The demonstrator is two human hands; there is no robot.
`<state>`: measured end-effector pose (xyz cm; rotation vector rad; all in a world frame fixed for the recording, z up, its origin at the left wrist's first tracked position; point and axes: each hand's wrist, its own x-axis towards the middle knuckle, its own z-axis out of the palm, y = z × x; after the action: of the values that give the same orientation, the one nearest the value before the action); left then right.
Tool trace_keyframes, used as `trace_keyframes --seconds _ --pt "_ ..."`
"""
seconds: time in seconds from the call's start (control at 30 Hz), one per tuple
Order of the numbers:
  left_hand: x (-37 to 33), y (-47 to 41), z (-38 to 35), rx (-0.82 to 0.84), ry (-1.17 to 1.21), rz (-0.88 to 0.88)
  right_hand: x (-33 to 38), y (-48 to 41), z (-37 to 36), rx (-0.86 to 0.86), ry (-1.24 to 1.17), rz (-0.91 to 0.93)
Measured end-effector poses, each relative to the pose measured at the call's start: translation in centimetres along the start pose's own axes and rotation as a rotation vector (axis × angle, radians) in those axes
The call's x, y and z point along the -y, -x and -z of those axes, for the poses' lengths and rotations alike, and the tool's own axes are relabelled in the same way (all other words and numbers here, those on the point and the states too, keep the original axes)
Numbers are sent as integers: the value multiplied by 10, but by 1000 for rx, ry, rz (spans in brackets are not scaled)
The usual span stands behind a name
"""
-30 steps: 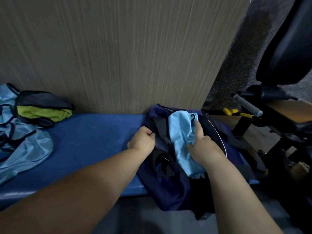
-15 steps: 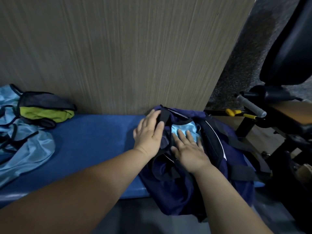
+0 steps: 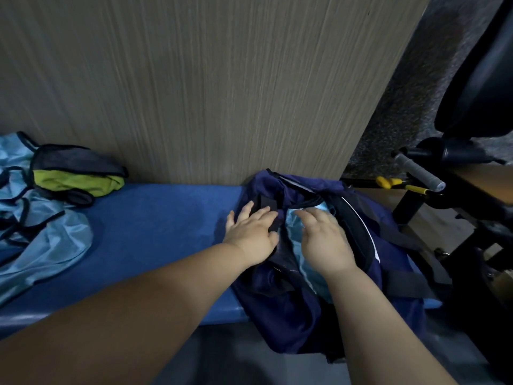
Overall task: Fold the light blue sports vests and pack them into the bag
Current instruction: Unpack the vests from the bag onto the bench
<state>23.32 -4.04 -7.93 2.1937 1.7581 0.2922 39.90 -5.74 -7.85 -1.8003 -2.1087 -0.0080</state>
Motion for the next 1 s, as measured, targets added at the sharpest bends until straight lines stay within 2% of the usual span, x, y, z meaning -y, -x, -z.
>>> trace_keyframes --seconds 0.1,0.17,0.33,0.6,0.8,0.93,1.0 --pt "0 -7 1 -82 -50 18 0 0 -5 -19 -43 26" --pt "0 -14 4 -125 -113 22 0 -2 -7 49 -60 14" --pt "-6 -33 8 -141 -197 34 -1 -5 -10 237 -84 -13" --pt "-10 -46 -2 -139 -211 14 0 -11 -17 354 20 -87" --pt "-7 -56 -5 -164 -7 82 2 -12 -15 388 36 -133" --pt "-6 -61 -7 -243 179 130 2 -12 -12 436 27 -176" --pt "-4 -62 -6 -327 359 147 3 -12 -9 478 44 -200"
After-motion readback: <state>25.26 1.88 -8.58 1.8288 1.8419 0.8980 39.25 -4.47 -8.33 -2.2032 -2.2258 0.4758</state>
